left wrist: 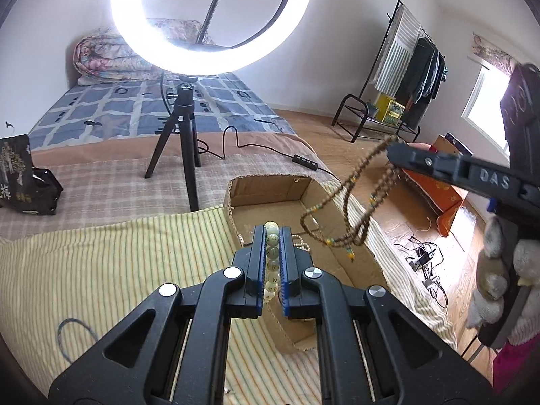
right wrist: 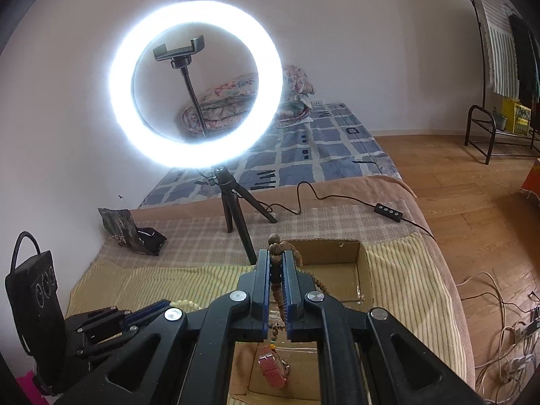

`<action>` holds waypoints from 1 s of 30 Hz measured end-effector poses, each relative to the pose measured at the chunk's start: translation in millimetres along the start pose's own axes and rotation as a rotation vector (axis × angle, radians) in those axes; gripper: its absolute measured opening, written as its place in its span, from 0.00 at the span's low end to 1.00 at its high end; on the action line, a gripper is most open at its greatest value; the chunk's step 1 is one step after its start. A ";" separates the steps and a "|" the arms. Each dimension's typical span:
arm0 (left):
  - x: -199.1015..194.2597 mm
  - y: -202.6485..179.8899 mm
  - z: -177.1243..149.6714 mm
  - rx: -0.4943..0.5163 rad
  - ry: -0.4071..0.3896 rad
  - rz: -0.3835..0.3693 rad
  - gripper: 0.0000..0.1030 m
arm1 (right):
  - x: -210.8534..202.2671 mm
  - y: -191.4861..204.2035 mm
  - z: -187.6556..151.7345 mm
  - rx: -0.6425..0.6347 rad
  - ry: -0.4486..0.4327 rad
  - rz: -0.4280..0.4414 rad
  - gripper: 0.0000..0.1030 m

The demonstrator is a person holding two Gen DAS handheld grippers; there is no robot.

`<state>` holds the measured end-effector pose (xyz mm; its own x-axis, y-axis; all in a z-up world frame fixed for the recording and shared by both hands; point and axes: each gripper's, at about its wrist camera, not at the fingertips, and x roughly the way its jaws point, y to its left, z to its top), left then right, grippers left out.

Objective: Organize jewelry

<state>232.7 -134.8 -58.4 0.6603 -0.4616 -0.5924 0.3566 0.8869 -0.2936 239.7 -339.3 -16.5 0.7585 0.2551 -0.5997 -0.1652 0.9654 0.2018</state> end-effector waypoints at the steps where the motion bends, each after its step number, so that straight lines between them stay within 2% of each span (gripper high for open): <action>1: 4.5 -0.9 1.4 -0.002 0.002 -0.003 0.05 | 0.2 -3.3 -1.6 0.003 0.005 0.000 0.04; 14: 63.3 -16.4 12.5 -0.006 0.029 -0.020 0.05 | 5.0 -29.6 -32.5 0.003 0.087 0.009 0.04; 30: 106.6 -14.4 14.5 0.001 0.070 0.035 0.05 | 30.1 -42.1 -60.9 -0.013 0.173 0.003 0.04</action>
<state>307.5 -197.0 -106.4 0.6243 -0.4284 -0.6533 0.3352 0.9022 -0.2713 231.1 -368.9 -90.2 0.6381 0.2627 -0.7237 -0.1767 0.9649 0.1944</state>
